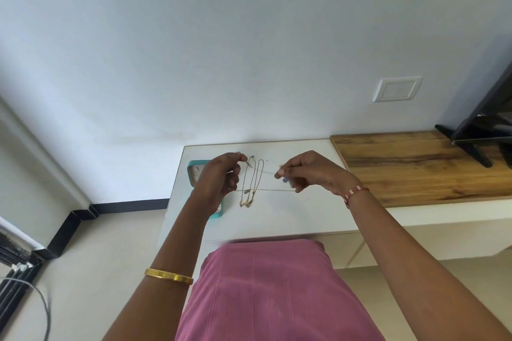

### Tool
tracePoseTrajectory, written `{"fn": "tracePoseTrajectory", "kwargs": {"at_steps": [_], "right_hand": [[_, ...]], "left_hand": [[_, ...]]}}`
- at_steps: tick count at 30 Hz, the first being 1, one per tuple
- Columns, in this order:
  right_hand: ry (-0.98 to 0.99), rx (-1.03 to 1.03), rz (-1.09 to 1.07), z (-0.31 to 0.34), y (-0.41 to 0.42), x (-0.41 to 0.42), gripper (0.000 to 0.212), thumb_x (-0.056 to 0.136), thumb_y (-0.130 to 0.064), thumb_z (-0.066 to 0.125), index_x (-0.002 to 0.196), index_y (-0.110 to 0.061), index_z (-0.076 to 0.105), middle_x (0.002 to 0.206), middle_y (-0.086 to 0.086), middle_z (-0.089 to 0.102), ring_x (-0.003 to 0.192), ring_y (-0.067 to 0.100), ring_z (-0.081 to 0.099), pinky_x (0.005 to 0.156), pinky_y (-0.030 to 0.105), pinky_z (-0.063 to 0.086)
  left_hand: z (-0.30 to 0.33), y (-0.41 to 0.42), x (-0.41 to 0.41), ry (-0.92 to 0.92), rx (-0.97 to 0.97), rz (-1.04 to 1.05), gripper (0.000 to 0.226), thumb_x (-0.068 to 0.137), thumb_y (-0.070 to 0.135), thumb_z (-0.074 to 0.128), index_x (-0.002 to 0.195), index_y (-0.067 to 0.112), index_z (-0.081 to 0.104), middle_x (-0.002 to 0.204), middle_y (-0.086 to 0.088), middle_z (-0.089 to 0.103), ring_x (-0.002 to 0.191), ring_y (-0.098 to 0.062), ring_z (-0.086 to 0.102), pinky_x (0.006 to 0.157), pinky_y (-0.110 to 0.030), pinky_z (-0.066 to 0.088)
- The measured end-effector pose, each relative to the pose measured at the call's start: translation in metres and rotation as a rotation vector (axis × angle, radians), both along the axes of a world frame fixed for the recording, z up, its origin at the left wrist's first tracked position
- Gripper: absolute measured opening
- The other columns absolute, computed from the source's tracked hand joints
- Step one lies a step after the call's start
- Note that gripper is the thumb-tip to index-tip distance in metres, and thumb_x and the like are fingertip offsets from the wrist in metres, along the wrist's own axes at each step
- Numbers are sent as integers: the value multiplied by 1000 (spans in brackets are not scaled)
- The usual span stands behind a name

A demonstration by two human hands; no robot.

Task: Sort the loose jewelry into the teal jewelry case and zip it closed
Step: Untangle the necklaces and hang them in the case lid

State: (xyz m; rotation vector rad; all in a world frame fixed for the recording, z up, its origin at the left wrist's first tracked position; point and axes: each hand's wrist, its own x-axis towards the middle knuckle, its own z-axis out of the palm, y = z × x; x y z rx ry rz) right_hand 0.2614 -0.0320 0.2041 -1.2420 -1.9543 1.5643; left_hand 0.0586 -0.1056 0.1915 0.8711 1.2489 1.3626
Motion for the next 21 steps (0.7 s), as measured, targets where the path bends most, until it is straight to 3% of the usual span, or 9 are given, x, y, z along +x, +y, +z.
{"fn": "tracePoseTrajectory", "kwargs": {"at_steps": [3, 5, 9, 11, 13, 15, 18, 21], "right_hand": [[17, 36, 42, 0, -3, -8, 24, 84, -12, 66, 108, -12, 67, 91, -1, 68, 78, 6, 61, 72, 20, 49], [54, 68, 70, 4, -8, -18, 29, 85, -7, 63, 114, -11, 64, 90, -10, 66, 71, -8, 58, 65, 10, 42], [57, 120, 111, 4, -13, -34, 13, 87, -3, 59, 98, -2, 65, 81, -1, 63, 68, -6, 56, 66, 6, 40], [26, 162, 81, 6, -13, -34, 4, 87, -7, 61, 85, -4, 64, 79, 5, 63, 59, -7, 54, 55, 3, 37], [34, 168, 72, 6, -11, -32, 11, 88, -8, 60, 77, -7, 62, 77, 7, 65, 56, -9, 58, 50, 1, 36], [109, 107, 65, 7, -10, -30, 15, 90, -7, 56, 77, -6, 63, 75, 7, 66, 62, -1, 63, 56, 5, 44], [268, -26, 32, 9, -5, -28, 22, 94, -6, 49, 76, -4, 62, 73, 11, 64, 69, 16, 66, 80, 26, 56], [457, -177, -31, 16, -1, -28, 30, 96, -6, 41, 69, -4, 53, 59, 8, 60, 59, 20, 64, 79, 35, 55]], "left_hand": [[2, -2, 10, 153, -9, -125, 22, 95, 18, 47, 81, 15, 64, 54, 6, 47, 43, -7, 38, 45, -18, 28], [2, -1, 16, 228, -23, -181, 21, 94, 21, 50, 80, 16, 65, 55, 7, 48, 43, -7, 39, 46, -18, 28], [3, 2, 20, 246, -34, -183, 23, 93, 22, 51, 74, 17, 64, 55, 7, 49, 44, -8, 38, 45, -18, 28], [4, 2, 19, 248, -37, -160, 23, 93, 22, 52, 74, 18, 65, 55, 7, 49, 44, -8, 38, 46, -19, 28], [3, 2, 15, 263, -40, -128, 20, 92, 21, 53, 77, 17, 66, 56, 5, 49, 44, -9, 37, 47, -21, 27], [0, 2, 11, 300, -44, -111, 20, 92, 20, 54, 77, 16, 67, 58, 4, 48, 43, -10, 37, 47, -21, 27], [-8, 1, 6, 355, -55, -119, 20, 89, 20, 58, 74, 13, 68, 58, 1, 48, 43, -10, 37, 50, -22, 32], [-18, 0, 4, 477, -71, -134, 20, 86, 26, 63, 71, 15, 71, 59, -1, 52, 49, -10, 42, 56, -18, 41]]}}
